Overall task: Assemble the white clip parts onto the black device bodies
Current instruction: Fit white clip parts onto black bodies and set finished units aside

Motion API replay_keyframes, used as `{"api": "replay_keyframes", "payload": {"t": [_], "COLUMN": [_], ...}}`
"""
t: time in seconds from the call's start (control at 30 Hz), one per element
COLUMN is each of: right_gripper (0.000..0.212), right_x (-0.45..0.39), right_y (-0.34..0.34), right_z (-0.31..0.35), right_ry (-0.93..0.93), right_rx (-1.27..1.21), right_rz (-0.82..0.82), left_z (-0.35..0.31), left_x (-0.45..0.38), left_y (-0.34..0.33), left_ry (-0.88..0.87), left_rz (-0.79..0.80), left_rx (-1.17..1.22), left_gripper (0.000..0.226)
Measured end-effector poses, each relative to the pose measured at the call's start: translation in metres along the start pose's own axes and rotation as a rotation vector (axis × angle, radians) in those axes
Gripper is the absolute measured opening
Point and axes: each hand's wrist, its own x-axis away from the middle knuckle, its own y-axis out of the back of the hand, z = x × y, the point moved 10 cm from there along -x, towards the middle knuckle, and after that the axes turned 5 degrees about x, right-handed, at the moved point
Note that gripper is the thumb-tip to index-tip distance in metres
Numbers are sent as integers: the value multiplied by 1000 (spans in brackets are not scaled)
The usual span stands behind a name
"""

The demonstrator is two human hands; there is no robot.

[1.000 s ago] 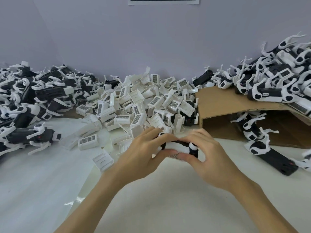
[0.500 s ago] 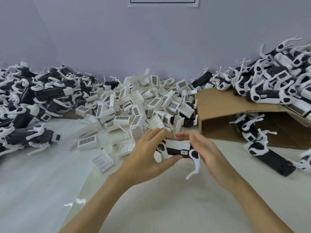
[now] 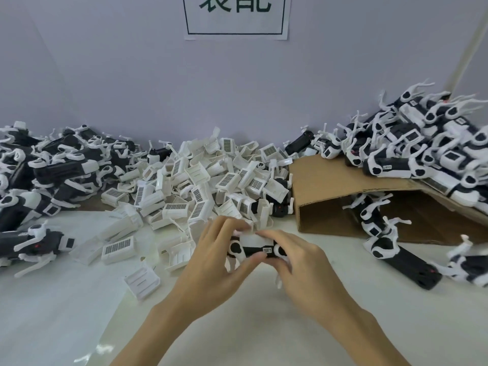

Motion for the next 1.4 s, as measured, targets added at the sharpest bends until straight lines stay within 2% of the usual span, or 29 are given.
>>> {"api": "replay_keyframes", "payload": {"t": [0.1, 0.17, 0.37, 0.47, 0.53, 0.6, 0.67, 0.77, 0.83, 0.87, 0.9, 0.93, 0.97, 1.03, 1.1, 1.23, 1.4], "right_gripper": [44, 45, 41, 26, 24, 34, 45, 92, 129, 138, 130, 111, 92, 73, 63, 56, 43], "right_x": [-1, -1, 6, 3, -3, -20, -53, -103, -124, -127, -125, -119, -111, -87, -60, -28, -27], "right_y": [8, 5, -39, -36, -34, -19, 31, 130, 168, 173, 168, 152, 129, 73, 16, -57, -85], "right_z": [-8, -13, -28, -34, -41, -51, -72, -91, -94, -96, -96, -100, -102, -96, -92, -81, -70], "right_ry": [-57, -81, -280, -344, -467, -592, -648, -484, -363, -347, -346, -391, -442, -488, -597, -740, -704], "right_rx": [-95, -111, -433, -553, -733, -999, -1234, -1652, -1692, -1653, -1636, -1620, -1597, -1550, -1521, -1586, -1656], "right_rz": [-77, -62, 305, 274, 279, 244, 32, -305, -261, -230, -203, -176, -114, 60, 132, 107, 168], "left_z": [20, 30, 38, 53, 62, 65, 63, 59, 53, 50, 47, 44, 43, 41, 35, 35, 90], "left_x": [1, 2, 1, 2, 3, 0, -2, -2, -1, -2, -2, -3, -4, -6, -7, -7, -19], "left_y": [2, -6, -7, -6, -6, 0, 5, 4, 1, 0, 0, 1, 1, 0, 2, 20, 108], "left_ry": [226, 360, 394, 469, 513, 493, 461, 453, 452, 446, 433, 413, 388, 322, 224, 112, 233], "left_rz": [-56, -45, -7, 4, -32, -123, -177, -158, -120, -108, -98, -87, -76, -52, -46, -131, -456], "left_rx": [283, 456, 664, 677, 669, 703, 692, 667, 621, 589, 545, 483, 416, 277, 116, -180, -380], "left_gripper": [63, 51, 32, 45, 51, 48, 48, 48, 46, 45, 42, 37, 30, 16, 12, 11, 17]}}
